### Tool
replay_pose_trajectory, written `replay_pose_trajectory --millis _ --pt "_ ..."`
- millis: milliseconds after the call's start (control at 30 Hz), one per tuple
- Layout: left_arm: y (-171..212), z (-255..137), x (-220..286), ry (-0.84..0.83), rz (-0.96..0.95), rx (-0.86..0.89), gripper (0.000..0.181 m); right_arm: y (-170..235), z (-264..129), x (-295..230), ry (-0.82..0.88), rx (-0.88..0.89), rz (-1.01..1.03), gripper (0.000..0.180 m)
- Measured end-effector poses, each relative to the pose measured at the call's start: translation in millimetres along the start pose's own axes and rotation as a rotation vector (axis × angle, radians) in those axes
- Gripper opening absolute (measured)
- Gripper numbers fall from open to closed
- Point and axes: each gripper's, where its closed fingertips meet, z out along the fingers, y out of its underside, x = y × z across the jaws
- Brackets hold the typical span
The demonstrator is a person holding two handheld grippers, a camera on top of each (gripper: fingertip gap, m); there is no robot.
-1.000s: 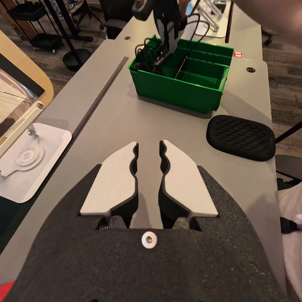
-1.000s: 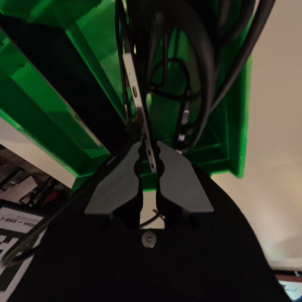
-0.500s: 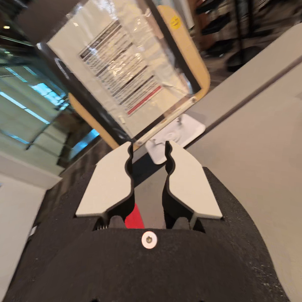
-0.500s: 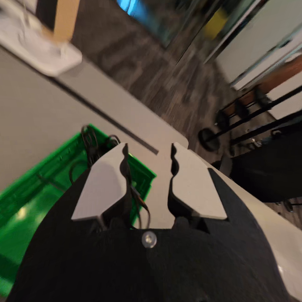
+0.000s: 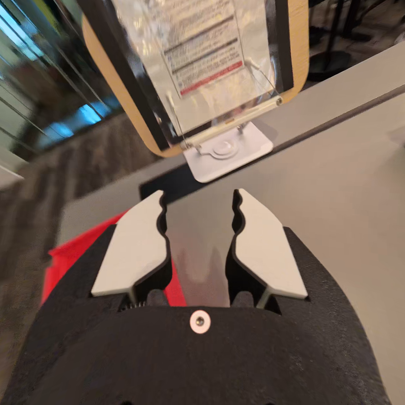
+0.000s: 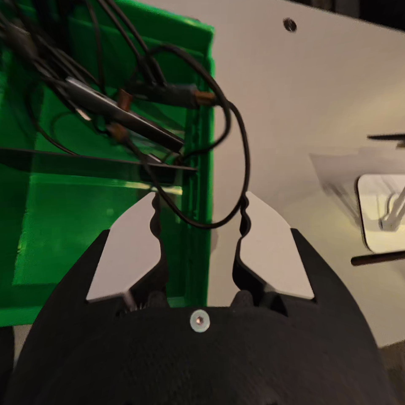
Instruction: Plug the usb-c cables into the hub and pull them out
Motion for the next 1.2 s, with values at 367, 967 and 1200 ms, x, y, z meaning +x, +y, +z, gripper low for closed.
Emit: replay_pose_trajectory --millis 367,967,1200 --pt "117 -98 -178 -0.205 -0.553 -0.109 0.072 6 -11 15 -0.041 0.009 0.11 0.066" --pt "230 -106 -223 -0.298 -0.675 -0.414 0.077 -3 1 21 -0.001 0.001 0.039 0.049" --pt "275 -81 -215 -0.236 -0.743 -0.582 0.069 43 28 -18 -0.263 -0.29 0.147 0.021"
